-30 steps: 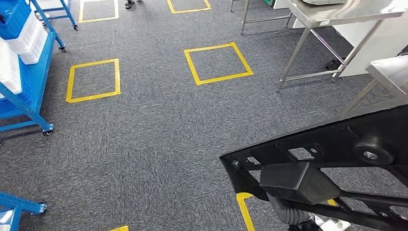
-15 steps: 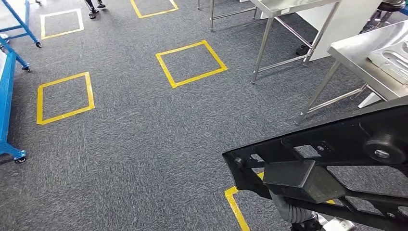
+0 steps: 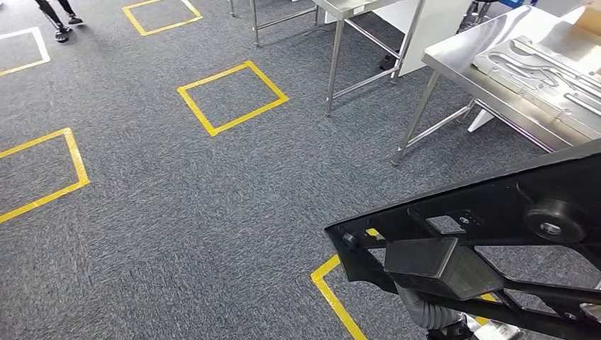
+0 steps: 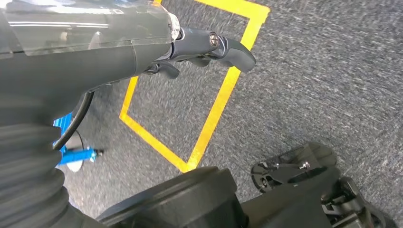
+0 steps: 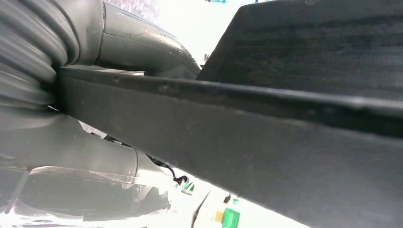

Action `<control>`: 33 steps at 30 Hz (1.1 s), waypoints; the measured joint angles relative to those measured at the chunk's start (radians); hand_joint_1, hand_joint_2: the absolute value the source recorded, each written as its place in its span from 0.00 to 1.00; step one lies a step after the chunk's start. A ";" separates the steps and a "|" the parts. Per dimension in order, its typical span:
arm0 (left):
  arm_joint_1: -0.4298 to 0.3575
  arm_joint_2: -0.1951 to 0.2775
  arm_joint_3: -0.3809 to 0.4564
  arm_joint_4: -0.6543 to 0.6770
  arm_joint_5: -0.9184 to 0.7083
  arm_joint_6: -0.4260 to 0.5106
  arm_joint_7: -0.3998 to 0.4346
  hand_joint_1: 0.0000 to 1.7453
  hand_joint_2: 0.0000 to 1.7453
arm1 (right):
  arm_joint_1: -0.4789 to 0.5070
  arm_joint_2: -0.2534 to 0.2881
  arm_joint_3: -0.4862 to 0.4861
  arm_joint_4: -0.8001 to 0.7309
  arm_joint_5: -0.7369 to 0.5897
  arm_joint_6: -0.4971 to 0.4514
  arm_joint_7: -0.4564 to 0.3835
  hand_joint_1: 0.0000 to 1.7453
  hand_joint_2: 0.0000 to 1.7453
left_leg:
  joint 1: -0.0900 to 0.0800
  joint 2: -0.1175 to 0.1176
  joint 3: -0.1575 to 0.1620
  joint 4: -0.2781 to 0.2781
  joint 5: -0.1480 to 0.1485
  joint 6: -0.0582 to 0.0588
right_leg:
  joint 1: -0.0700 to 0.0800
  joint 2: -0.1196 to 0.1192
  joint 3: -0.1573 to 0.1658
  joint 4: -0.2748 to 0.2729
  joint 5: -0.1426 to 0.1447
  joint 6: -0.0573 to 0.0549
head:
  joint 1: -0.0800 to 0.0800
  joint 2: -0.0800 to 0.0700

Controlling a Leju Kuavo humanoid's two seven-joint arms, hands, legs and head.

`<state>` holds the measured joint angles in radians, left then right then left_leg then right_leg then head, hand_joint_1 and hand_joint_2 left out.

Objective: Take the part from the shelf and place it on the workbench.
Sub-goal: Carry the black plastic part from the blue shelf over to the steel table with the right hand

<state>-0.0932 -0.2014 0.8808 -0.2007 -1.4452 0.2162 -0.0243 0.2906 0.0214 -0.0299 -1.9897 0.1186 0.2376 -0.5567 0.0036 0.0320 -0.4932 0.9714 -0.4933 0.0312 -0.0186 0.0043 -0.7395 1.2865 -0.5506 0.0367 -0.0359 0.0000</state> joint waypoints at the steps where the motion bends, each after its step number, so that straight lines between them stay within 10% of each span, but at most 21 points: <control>1: 0.000 0.000 0.000 0.000 0.001 0.001 0.000 0.00 1.00 | 0.000 0.000 0.000 0.001 -0.001 0.002 0.000 1.00 1.00 | 0.000 0.012 0.003 0.000 -0.003 -0.002 | -0.002 -0.006 0.021 -0.038 0.027 0.002 | 0.000 0.000; 5: 0.001 0.000 0.000 0.000 0.002 0.008 -0.006 0.00 1.00 | -0.009 0.000 0.000 0.003 -0.002 0.013 -0.001 1.00 1.00 | -0.006 0.048 0.018 0.002 -0.021 -0.021 | 0.006 -0.063 0.147 -0.270 0.109 -0.014 | 0.000 0.000; 8: 0.000 0.000 0.000 0.000 0.003 0.010 -0.006 0.00 1.00 | -0.012 0.000 0.000 0.004 -0.003 0.014 -0.001 1.00 1.00 | -0.008 0.065 0.027 0.003 -0.031 -0.036 | 0.011 -0.042 0.148 -0.279 0.104 -0.034 | 0.000 0.000; 12: 0.001 0.001 0.000 0.000 0.005 0.008 -0.002 0.00 1.00 | -0.018 0.000 -0.001 0.005 -0.003 0.016 -0.001 1.00 1.00 | -0.001 -0.001 -0.014 0.114 -0.100 -0.050 | 0.004 -0.013 0.157 -0.288 0.105 -0.054 | 0.000 0.000; 18: 0.001 0.001 0.000 0.000 0.007 0.006 -0.001 0.00 1.00 | -0.019 0.000 -0.001 0.005 -0.003 0.016 -0.001 1.00 1.00 | -0.001 -0.009 -0.035 0.157 -0.121 -0.051 | 0.004 -0.009 0.157 -0.288 0.105 -0.056 | 0.000 0.000; 22: -0.015 0.001 0.000 0.000 0.009 0.001 0.001 0.00 1.00 | -0.019 0.001 -0.002 0.007 -0.003 0.016 -0.001 1.00 1.00 | -0.002 -0.022 -0.115 0.308 -0.151 -0.051 | 0.008 0.024 0.161 -0.287 0.103 -0.058 | 0.000 0.000; 26: -0.005 0.000 0.000 0.000 0.009 0.003 -0.011 0.00 1.00 | -0.020 0.001 -0.002 0.010 -0.004 0.028 -0.001 1.00 1.00 | 0.005 -0.097 -0.021 0.023 -0.002 -0.026 | 0.006 0.119 0.145 -0.280 0.111 -0.024 | 0.000 0.000; 28: -0.005 -0.002 0.000 0.000 0.008 0.004 -0.013 0.00 1.00 | -0.020 0.001 -0.002 0.010 -0.004 0.031 -0.001 1.00 1.00 | 0.007 -0.071 -0.016 0.013 0.006 -0.012 | 0.007 0.090 0.130 -0.253 0.095 -0.014 | 0.000 0.000; 30: -0.002 -0.002 0.001 0.000 0.008 0.005 -0.015 0.00 1.00 | -0.023 0.001 -0.002 0.010 -0.004 0.031 -0.001 1.00 1.00 | 0.007 -0.044 -0.014 0.006 0.009 -0.004 | 0.008 0.031 0.079 -0.148 0.038 -0.009 | 0.000 0.000; 33: 0.001 -0.002 0.001 0.000 0.009 0.006 -0.014 0.00 1.00 | -0.025 0.002 -0.002 0.014 -0.004 0.031 -0.001 1.00 1.00 | 0.004 -0.005 -0.014 0.007 0.006 -0.002 | 0.003 0.001 0.002 0.009 -0.017 0.000 | 0.000 0.000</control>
<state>-0.0920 -0.2030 0.8816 -0.2007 -1.4364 0.2220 -0.0383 0.2654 0.0229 -0.0316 -1.9753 0.1148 0.2682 -0.5573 0.0074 0.0271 -0.5076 0.9783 -0.4873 0.0294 -0.0151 0.0058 -0.7371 1.2953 -0.5673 0.0365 -0.0359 0.0000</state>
